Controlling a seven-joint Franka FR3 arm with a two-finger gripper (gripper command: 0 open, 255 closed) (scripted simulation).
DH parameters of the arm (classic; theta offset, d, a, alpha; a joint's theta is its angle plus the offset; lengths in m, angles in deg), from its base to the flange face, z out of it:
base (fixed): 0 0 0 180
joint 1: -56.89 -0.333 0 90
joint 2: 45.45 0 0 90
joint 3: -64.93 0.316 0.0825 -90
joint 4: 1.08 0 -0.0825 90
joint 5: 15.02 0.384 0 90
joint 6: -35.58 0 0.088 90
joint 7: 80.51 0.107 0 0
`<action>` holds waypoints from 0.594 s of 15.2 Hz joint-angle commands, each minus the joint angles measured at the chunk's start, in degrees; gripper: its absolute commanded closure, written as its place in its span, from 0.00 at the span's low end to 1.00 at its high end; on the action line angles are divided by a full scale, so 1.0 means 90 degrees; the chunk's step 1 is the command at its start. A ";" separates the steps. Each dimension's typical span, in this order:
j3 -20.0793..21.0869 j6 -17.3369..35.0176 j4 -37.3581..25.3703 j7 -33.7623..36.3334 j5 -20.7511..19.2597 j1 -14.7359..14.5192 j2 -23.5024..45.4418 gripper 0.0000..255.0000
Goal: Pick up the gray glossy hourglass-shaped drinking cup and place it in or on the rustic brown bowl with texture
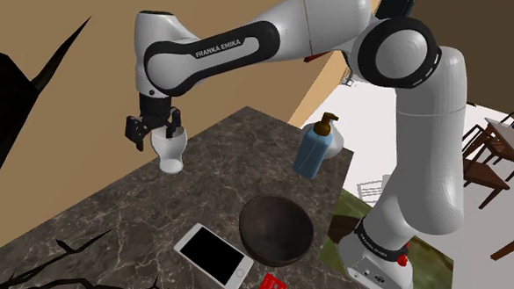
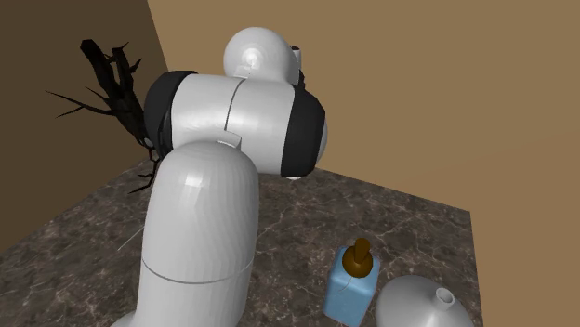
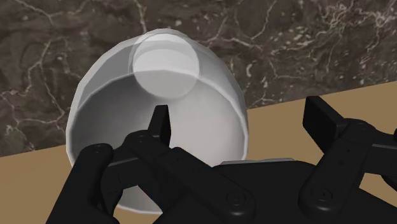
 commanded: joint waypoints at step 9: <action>0.0000 0.0004 -0.0001 0.0001 -0.0001 -0.0001 0.0004 1.00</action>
